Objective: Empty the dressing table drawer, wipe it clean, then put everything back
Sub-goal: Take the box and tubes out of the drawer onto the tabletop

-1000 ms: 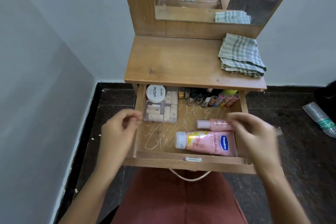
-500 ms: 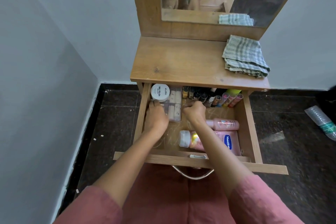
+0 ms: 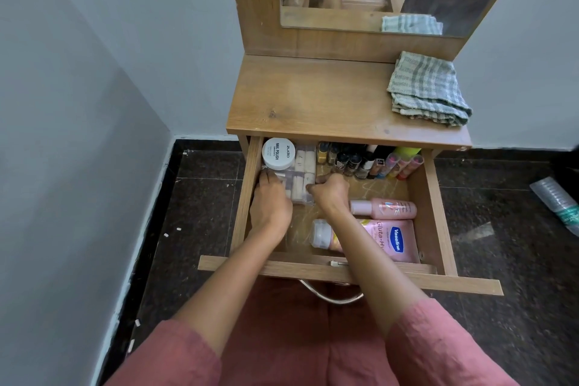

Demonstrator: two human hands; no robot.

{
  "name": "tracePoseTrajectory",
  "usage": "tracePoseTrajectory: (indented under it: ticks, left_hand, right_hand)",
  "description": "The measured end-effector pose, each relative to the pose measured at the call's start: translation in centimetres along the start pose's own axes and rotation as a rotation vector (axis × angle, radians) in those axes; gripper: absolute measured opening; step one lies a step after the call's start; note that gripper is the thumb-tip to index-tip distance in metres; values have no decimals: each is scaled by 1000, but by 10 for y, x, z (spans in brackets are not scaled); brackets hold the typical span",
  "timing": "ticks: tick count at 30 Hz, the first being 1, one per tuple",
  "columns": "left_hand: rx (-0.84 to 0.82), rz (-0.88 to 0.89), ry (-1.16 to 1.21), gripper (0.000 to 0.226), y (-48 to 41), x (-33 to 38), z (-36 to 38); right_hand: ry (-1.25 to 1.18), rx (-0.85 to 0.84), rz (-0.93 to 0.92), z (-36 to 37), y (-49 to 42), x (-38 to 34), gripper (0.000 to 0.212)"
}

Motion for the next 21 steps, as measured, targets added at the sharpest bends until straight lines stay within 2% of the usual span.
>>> tracePoseTrajectory:
  ticks: [5, 7, 17, 21]
  left_hand:
    - [24, -3, 5, 48, 1, 1, 1]
    - [25, -7, 6, 48, 2, 0, 2]
    - [19, -17, 10, 49, 1, -1, 1]
    - [22, -16, 9, 49, 2, -1, 0]
  right_hand:
    - [-23, 0, 49, -1, 1, -2, 10]
    - [-55, 12, 77, -1, 0, -2, 18]
    - [-190, 11, 176, 4, -10, 7, 22]
    - [-211, 17, 206, 5, -14, 10, 31]
Point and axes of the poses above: each hand's wrist, its own y-axis away from the middle knuckle, its own z-axis out of the palm, x = y × z, the point moved 2 cm from there along -y, towards the middle knuckle, and after that the axes turned 4 degrees about x, right-handed, at the moved point
